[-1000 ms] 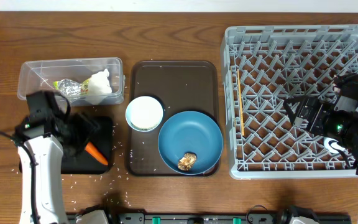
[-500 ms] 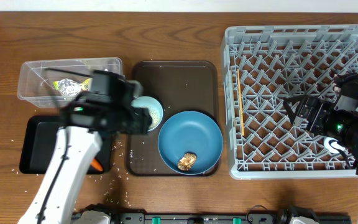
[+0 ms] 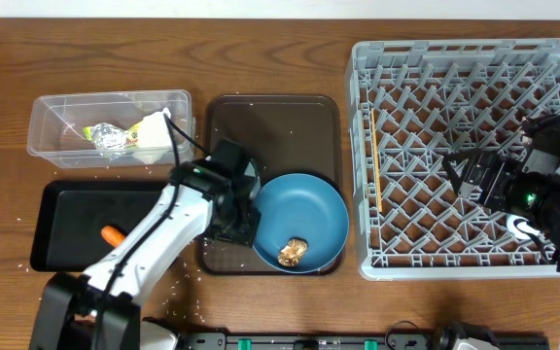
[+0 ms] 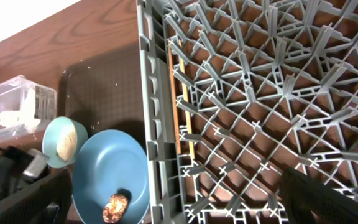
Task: Sort waste into correct bins and load items into the dishwasher rack
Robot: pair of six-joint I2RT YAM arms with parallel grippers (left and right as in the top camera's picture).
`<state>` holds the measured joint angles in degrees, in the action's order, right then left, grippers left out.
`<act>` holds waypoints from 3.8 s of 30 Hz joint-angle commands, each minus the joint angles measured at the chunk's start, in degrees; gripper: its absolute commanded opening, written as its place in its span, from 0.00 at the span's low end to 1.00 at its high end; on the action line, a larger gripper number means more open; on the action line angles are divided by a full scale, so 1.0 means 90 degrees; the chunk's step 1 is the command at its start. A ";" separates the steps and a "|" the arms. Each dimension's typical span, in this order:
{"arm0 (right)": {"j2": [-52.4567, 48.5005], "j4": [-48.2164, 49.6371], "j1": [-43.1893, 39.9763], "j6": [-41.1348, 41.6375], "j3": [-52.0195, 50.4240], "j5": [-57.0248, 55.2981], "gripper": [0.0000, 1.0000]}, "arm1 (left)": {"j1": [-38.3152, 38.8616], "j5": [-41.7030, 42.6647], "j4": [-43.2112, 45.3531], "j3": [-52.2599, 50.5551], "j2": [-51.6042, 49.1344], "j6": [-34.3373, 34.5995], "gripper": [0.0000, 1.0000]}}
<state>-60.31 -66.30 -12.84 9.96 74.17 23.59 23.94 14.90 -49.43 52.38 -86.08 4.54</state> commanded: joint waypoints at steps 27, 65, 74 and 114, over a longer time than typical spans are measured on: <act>-0.0039 0.0102 0.0061 0.0078 0.0000 0.0068 0.99 | 0.0265 -0.0449 0.0238 0.0243 -0.0617 0.0080 0.06; -0.0039 0.0180 0.0061 0.0073 0.0000 0.0063 0.99 | -0.3167 -0.5795 -0.3835 0.2305 0.2611 0.2829 0.06; -0.0039 0.0197 0.0061 -0.0029 0.0000 0.0019 0.99 | -0.3269 -0.7004 -0.3274 0.1945 0.1919 0.2917 0.06; -0.0049 0.0512 0.0061 -0.0017 0.0000 0.0080 0.99 | -0.3167 -0.7560 -0.3366 0.2059 0.0663 0.2198 0.06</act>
<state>-60.64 -61.78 -12.84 10.00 74.19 23.62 -5.10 -56.51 -77.71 69.52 -82.46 21.23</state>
